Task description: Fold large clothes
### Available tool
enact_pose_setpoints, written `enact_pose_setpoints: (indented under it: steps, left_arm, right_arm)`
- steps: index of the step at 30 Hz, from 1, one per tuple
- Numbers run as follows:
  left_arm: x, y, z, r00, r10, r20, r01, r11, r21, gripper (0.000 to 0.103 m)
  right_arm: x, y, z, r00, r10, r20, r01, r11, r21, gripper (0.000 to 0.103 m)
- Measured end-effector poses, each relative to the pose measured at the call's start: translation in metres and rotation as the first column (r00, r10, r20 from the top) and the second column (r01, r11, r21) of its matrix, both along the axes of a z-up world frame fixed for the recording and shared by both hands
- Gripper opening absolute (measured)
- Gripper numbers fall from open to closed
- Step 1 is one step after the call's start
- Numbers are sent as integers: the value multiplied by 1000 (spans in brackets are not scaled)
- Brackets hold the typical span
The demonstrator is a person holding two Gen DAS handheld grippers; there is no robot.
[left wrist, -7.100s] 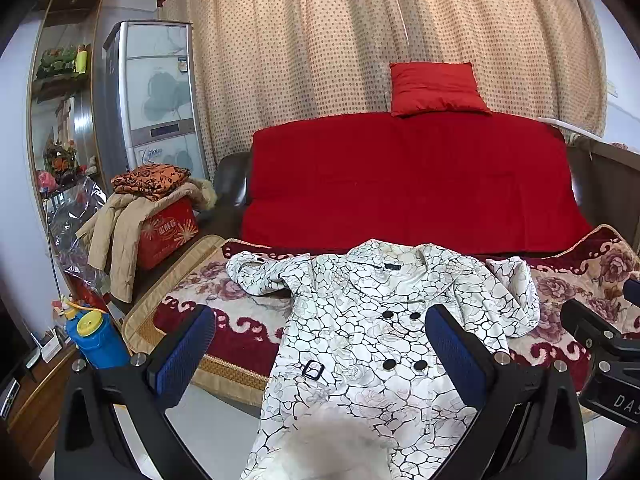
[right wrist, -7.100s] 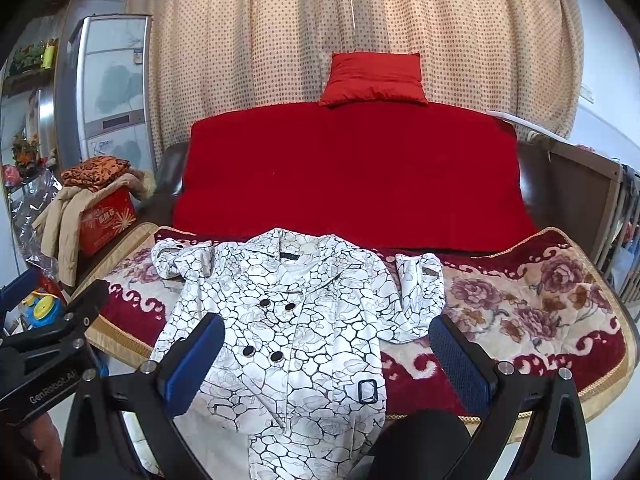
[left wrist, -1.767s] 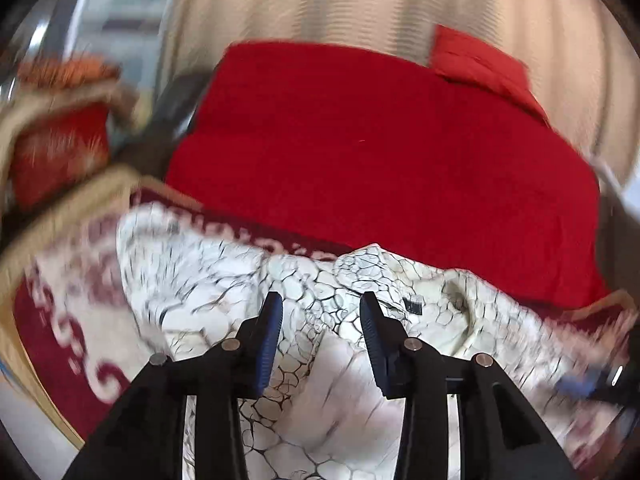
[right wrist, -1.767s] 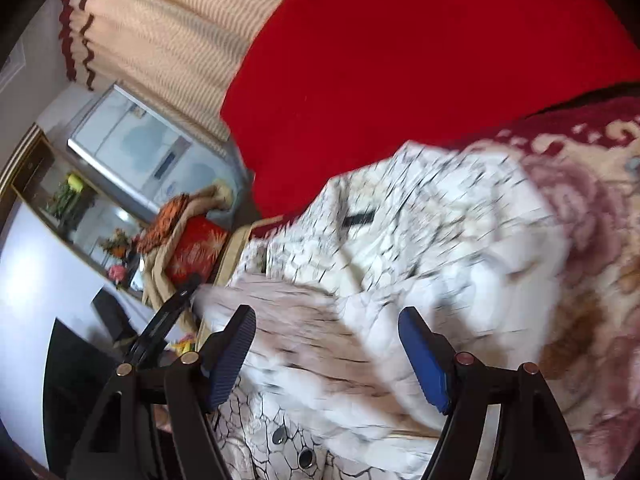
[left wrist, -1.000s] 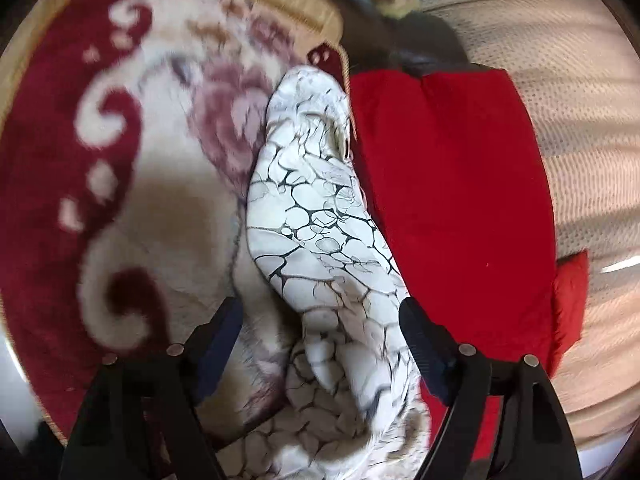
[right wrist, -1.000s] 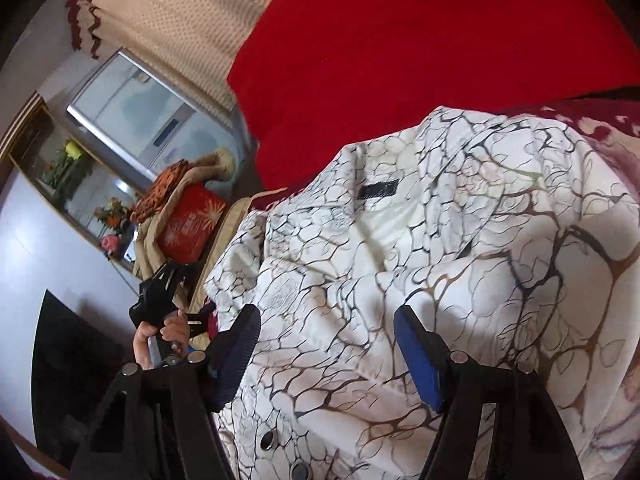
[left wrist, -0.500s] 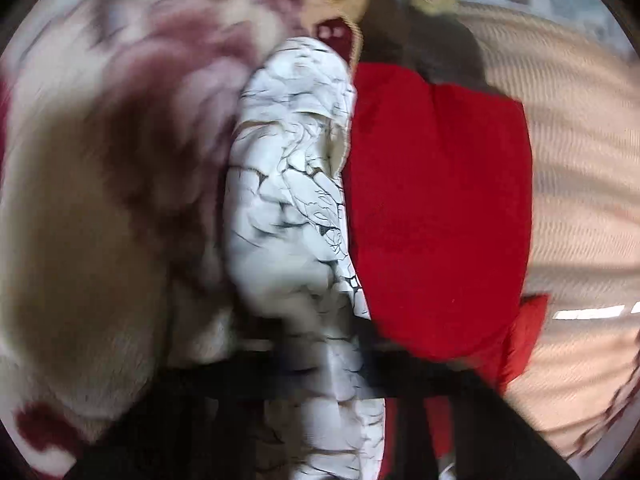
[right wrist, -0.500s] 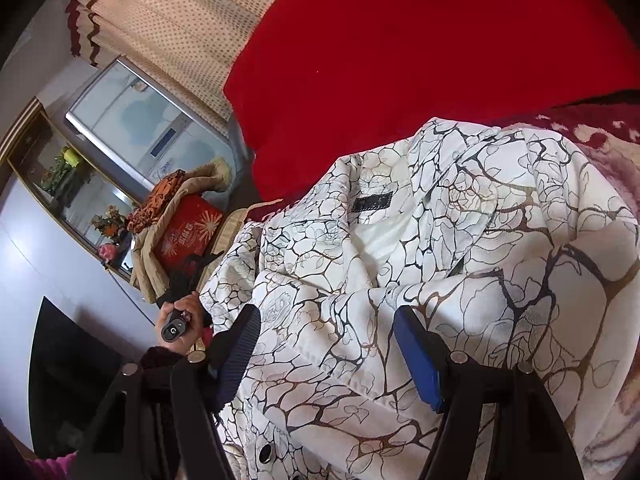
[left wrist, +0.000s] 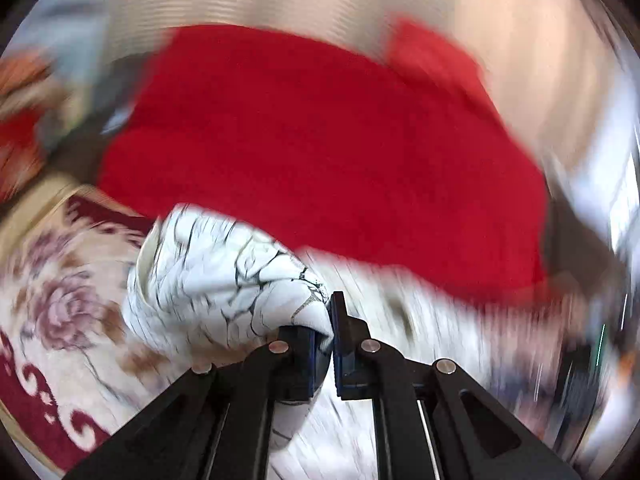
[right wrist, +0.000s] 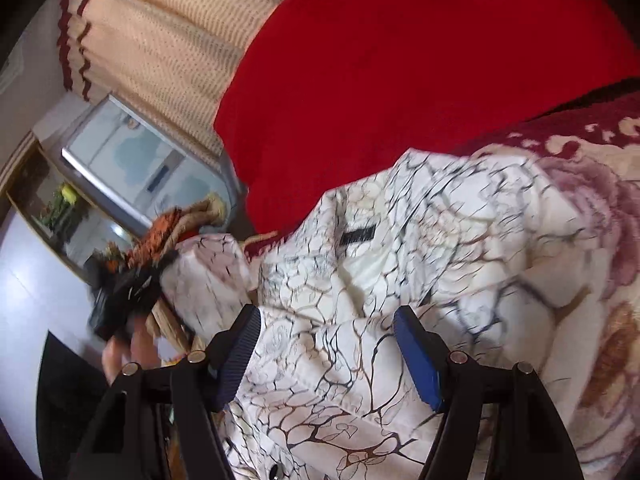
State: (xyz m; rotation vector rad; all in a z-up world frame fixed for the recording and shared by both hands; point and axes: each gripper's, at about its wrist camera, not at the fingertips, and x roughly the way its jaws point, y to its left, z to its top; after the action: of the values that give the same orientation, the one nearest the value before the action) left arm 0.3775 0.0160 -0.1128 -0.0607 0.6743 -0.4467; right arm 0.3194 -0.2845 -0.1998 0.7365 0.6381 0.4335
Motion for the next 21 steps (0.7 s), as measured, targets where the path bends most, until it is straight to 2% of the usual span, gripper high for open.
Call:
enact_pose_setpoints:
  steps: [1,2,3,5,7,9,12,15,18,21]
  left_arm:
    - [-18,-27,-17,998,-50,-26,53,993,109,10]
    - [-33,-45,-37,994,-88,-65,98,978,183,19]
    - [-49,-57,-60,984,-125,-125,151,961,230,30]
    - [-64,-58,-83,973,-130,-191,176,953,248,35]
    - [-75,-42,-85,968,-111,-226,160,965,210,39]
    - [-74,-17,-73,967,-93,-236,128,982,138,62]
    - [-64,14,-29,986,-35,-161,35,999,0,85]
    - [-30,16,-4,978,-12,-207,-13,993,-117,89]
    - [20,-3,-14,938,-18,-346,-43,985,-170,90]
    - [65,-25,-54,875,76,-477,-146,983,-111,90]
  right_arm:
    - [-1,-3,1,1000,-7,2,7,1000,9,72]
    - [-3,-10,3,1000,-24,4,24,999,24,72]
    - [-4,-16,3,999,-37,3,37,999,32,72]
    - [-7,-26,4,998,-61,-5,61,997,54,72]
    - [-10,-36,3,997,-77,-18,79,994,76,72]
    - [-13,-46,2,995,-95,-30,97,991,90,74]
    - [-12,-58,-1,993,-106,-48,111,986,123,74]
    - [-7,-62,-7,992,-99,-74,111,980,168,74]
    - [-5,-60,-7,992,-101,-75,113,980,165,74]
    - [-7,-58,-4,992,-107,-67,115,983,145,74]
